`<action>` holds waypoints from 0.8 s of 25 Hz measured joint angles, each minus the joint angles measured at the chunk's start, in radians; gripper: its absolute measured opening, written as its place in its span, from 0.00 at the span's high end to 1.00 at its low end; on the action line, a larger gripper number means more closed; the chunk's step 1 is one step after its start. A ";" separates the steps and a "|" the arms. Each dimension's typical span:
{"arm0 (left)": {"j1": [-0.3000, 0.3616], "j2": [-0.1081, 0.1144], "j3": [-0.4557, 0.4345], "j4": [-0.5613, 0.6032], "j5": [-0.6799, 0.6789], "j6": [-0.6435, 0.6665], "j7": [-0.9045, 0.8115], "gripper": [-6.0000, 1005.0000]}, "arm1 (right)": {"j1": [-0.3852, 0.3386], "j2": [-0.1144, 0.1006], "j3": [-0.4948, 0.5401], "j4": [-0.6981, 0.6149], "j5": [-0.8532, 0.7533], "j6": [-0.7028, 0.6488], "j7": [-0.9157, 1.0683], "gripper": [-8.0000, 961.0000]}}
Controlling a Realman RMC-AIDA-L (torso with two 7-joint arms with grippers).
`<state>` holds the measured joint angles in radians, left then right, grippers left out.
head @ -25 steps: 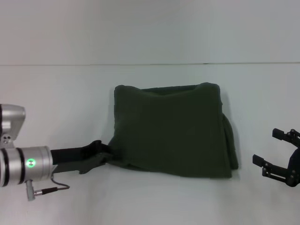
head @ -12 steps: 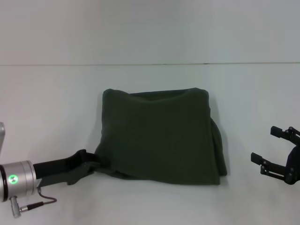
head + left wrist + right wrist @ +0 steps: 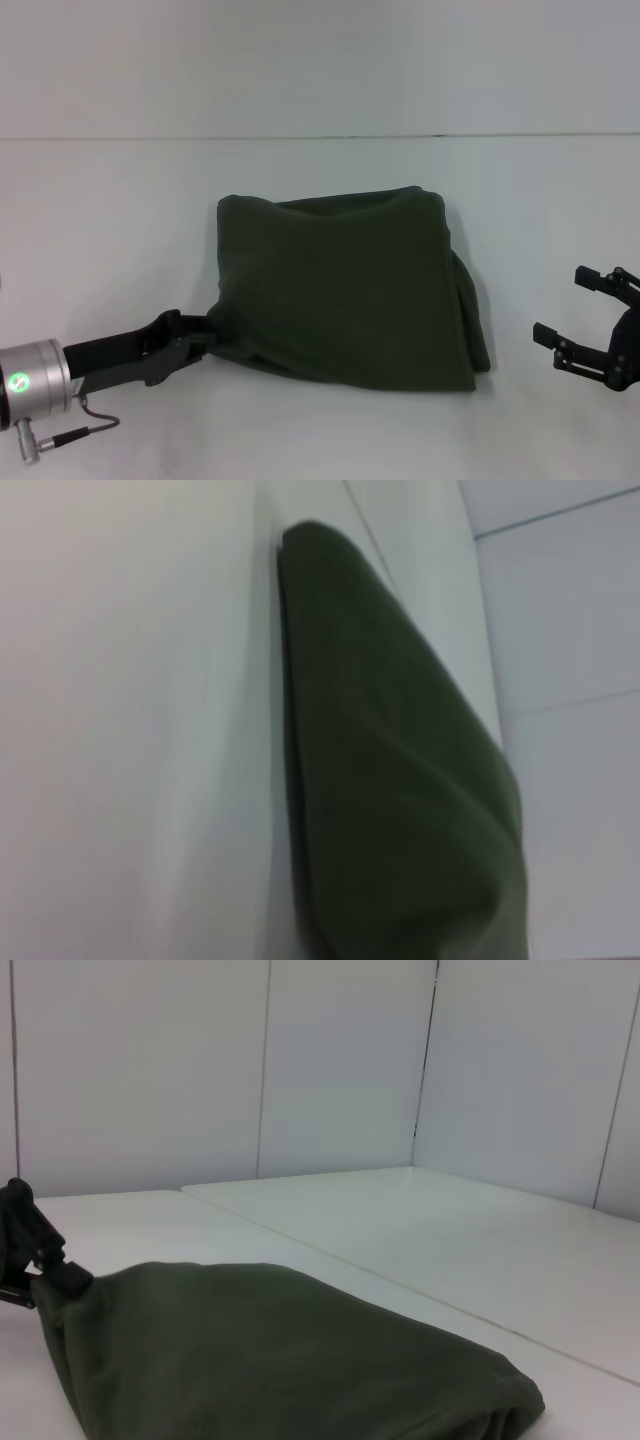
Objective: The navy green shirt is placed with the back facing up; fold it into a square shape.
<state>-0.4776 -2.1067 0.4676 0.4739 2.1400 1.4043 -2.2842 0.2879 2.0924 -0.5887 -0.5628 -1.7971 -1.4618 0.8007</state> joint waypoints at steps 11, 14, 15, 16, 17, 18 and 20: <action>0.057 0.004 -0.029 0.107 0.001 0.055 0.230 0.55 | 0.000 0.000 -0.001 0.013 -0.004 -0.054 0.000 0.04; 0.090 -0.004 -0.066 0.197 -0.013 0.118 0.478 0.43 | 0.000 -0.002 0.002 0.035 -0.005 -0.111 0.001 0.04; 0.101 -0.007 -0.078 0.220 -0.019 0.142 0.578 0.41 | 0.000 -0.003 0.001 0.044 -0.006 -0.128 0.002 0.04; 0.110 -0.009 -0.086 0.234 -0.023 0.166 0.670 0.39 | -0.001 -0.003 -0.003 0.052 -0.012 -0.144 0.003 0.04; 0.115 -0.009 -0.087 0.238 -0.021 0.181 0.740 0.37 | -0.002 -0.002 -0.008 0.058 -0.024 -0.155 0.004 0.04; 0.122 -0.011 -0.088 0.243 -0.013 0.203 0.841 0.35 | -0.004 -0.002 -0.012 0.065 -0.037 -0.160 0.004 0.04; 0.135 -0.018 -0.083 0.246 0.000 0.225 0.960 0.31 | -0.007 -0.001 -0.015 0.092 -0.068 -0.160 0.001 0.04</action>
<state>-0.3428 -2.1243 0.3845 0.7194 2.1400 1.6291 -1.3241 0.2806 2.0917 -0.6035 -0.4709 -1.8655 -1.6218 0.8022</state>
